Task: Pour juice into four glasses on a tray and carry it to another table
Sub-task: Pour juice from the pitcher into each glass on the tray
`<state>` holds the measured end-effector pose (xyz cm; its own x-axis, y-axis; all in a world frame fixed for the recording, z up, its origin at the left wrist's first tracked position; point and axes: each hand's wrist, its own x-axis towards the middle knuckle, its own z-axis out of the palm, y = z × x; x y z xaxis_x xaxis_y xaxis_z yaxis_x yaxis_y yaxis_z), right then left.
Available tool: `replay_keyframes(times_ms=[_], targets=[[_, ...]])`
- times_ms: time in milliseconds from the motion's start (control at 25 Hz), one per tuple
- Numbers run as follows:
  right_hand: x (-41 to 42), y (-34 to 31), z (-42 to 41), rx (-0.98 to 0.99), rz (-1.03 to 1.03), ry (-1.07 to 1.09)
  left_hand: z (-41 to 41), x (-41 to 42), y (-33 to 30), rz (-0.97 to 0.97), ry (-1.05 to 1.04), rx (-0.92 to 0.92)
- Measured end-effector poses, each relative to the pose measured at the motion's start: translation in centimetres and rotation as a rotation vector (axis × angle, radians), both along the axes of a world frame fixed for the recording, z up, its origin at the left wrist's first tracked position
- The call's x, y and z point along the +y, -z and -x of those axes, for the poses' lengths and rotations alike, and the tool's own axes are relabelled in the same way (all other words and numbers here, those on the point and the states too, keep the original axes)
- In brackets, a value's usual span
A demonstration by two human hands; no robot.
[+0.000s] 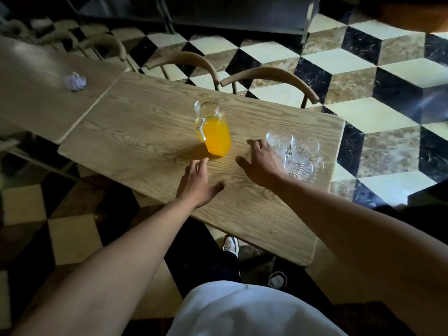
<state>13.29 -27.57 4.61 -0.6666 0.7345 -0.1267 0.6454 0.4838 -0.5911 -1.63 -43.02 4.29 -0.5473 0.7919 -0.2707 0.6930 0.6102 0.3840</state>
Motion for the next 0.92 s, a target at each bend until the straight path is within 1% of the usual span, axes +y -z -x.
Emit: replay_keyframes(times_ms=[120, 280, 440, 560, 640, 720, 840, 920], targets=[[-0.9, 0.3, 3.2, 0.047, 0.047, -0.034, 2.7, -0.9, 0.2, -0.007, -0.009, 0.011], [-1.8, 0.9, 6.9, 0.153, 0.118, -0.005, 7.1, -0.5, 1.9, -0.032, 0.009, -0.013], [-2.3, 1.3, 10.0, 0.297, 0.208, 0.142, 11.7, 1.8, 4.1, -0.044, 0.024, -0.124], [-2.1, 1.7, 12.4, 0.415, 0.312, 0.282, 14.9, 4.2, 5.8, -0.063, 0.046, -0.167], [-1.9, 1.9, 13.8, 0.475, 0.345, 0.351, 16.6, 6.0, 6.9, -0.074, 0.061, -0.214], [-1.7, 2.2, 14.9, 0.503, 0.368, 0.397, 18.1, 7.8, 7.9, -0.103, 0.054, -0.293], [-1.7, 2.7, 15.9, 0.495, 0.368, 0.419, 20.0, 10.1, 8.9, -0.145, 0.007, -0.429], [-1.7, 2.9, 16.4, 0.523, 0.408, 0.440, 20.9, 11.4, 9.5, -0.133, 0.047, -0.493]])
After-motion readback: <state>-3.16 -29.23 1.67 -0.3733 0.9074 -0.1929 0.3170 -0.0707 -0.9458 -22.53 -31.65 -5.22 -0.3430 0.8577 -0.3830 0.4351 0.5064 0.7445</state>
